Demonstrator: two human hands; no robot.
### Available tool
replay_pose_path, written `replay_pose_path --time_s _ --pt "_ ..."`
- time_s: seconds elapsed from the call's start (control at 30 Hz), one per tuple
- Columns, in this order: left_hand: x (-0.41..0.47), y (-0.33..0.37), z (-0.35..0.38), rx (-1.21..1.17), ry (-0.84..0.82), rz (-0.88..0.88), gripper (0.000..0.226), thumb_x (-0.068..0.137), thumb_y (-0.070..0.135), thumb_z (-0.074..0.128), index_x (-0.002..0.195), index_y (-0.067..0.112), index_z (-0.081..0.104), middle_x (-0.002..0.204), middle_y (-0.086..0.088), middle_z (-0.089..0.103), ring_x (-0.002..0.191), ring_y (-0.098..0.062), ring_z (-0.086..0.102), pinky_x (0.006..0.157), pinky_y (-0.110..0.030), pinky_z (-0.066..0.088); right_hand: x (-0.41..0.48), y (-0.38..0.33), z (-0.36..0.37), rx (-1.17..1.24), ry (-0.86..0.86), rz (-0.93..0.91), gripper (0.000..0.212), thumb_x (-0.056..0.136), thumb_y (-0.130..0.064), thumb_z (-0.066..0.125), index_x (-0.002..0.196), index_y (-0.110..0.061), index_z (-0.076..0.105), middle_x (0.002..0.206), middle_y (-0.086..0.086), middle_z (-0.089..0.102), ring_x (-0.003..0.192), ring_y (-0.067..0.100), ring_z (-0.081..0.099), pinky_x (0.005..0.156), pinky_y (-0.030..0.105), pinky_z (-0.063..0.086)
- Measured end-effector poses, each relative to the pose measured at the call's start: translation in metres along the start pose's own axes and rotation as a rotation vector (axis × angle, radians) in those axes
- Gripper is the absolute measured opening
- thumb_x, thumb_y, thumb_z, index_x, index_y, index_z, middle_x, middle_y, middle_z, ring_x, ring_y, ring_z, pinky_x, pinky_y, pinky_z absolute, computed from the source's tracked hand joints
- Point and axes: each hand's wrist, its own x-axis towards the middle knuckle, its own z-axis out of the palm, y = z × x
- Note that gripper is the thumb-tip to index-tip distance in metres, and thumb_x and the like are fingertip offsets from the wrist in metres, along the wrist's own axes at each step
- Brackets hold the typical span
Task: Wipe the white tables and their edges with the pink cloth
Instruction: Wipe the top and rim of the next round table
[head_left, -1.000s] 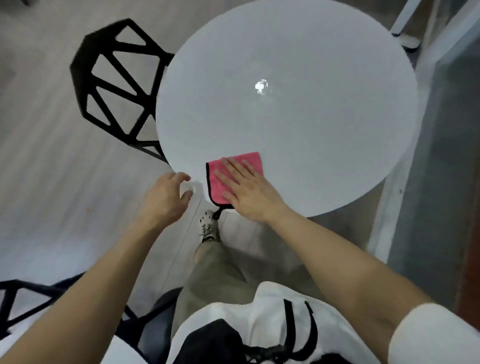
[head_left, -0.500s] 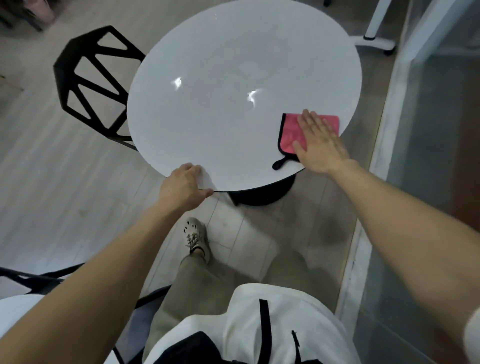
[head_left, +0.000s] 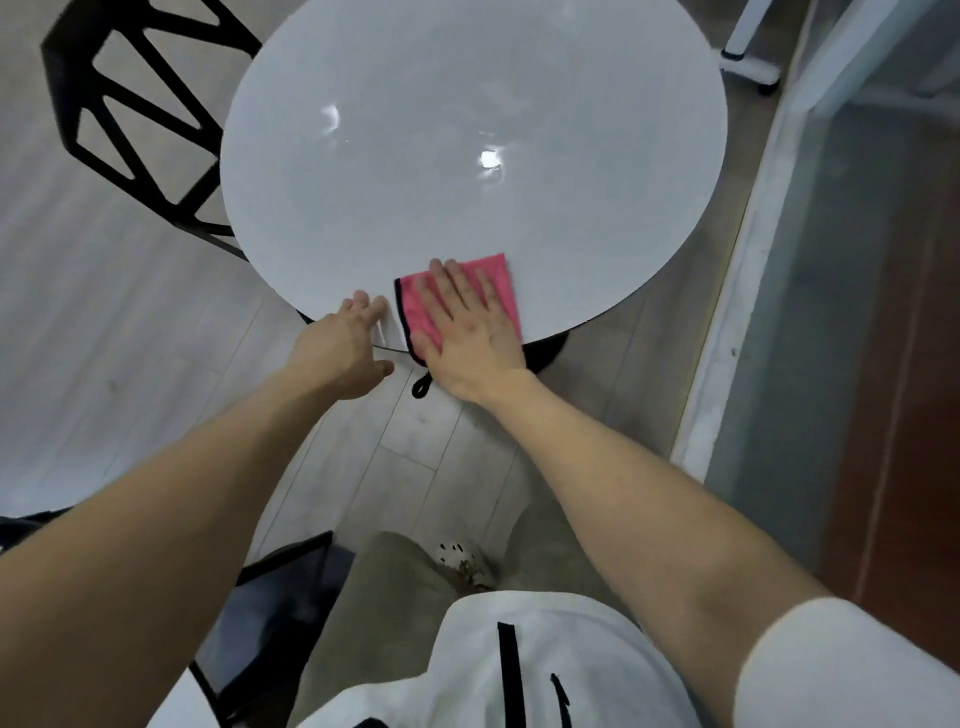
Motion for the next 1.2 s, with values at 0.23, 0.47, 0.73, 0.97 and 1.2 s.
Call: replay_pose_path --time_s 0.23,0.47,0.73,0.97,1.2 --pt "0.002 0.001 -0.009 0.0 -0.001 0.071 0.055 0.101 0.046 0.07 0.14 0.017 0.044 0.133 -0.007 0.05 0.108 -0.031 0.06 0.079 -0.04 0.042 0.004 0.135 -0.029 -0.004 -0.015 0.133 0.078 0.107 -0.067 0.022 0.174 -0.028 0.011 0.182 0.003 0.003 0.168 0.022 -0.002 0.136 0.048 0.001" --pt "-0.003 -0.004 0.002 0.043 0.082 0.084 0.057 0.105 0.045 0.064 0.147 0.019 0.036 0.136 -0.003 0.046 0.092 -0.024 0.053 0.067 -0.04 0.043 0.033 0.072 -0.029 0.013 0.05 0.471 0.072 0.109 -0.056 0.019 0.174 -0.027 0.004 0.18 0.017 -0.003 0.167 0.035 -0.004 0.134 0.058 0.0" --pt "-0.002 -0.008 -0.003 0.038 0.037 0.036 0.067 0.101 0.031 0.064 0.161 0.028 0.034 0.157 0.001 0.043 0.118 -0.036 0.062 0.089 -0.047 0.052 0.014 0.01 0.007 0.021 0.049 -0.154 0.069 0.107 -0.06 0.033 0.17 -0.035 0.029 0.18 0.006 0.019 0.167 0.026 0.014 0.134 0.051 0.006" --pt "-0.007 0.009 -0.005 0.062 0.057 -0.021 0.068 0.102 0.051 0.067 0.158 0.026 0.037 0.163 -0.003 0.044 0.128 -0.038 0.062 0.096 -0.051 0.055 0.028 0.24 -0.048 0.023 -0.029 0.335 0.078 0.104 -0.07 0.018 0.173 -0.035 0.01 0.182 0.009 -0.001 0.168 0.029 -0.003 0.135 0.051 -0.003" --pt "-0.008 0.009 -0.004 -0.014 0.04 -0.073 0.074 0.101 0.037 0.073 0.165 0.028 0.036 0.174 -0.003 0.034 0.142 -0.041 0.053 0.116 -0.051 0.046 0.049 0.045 -0.017 0.097 -0.027 0.086 0.078 0.105 -0.045 0.026 0.173 -0.017 0.002 0.18 0.019 -0.005 0.167 0.037 -0.009 0.132 0.061 -0.006"
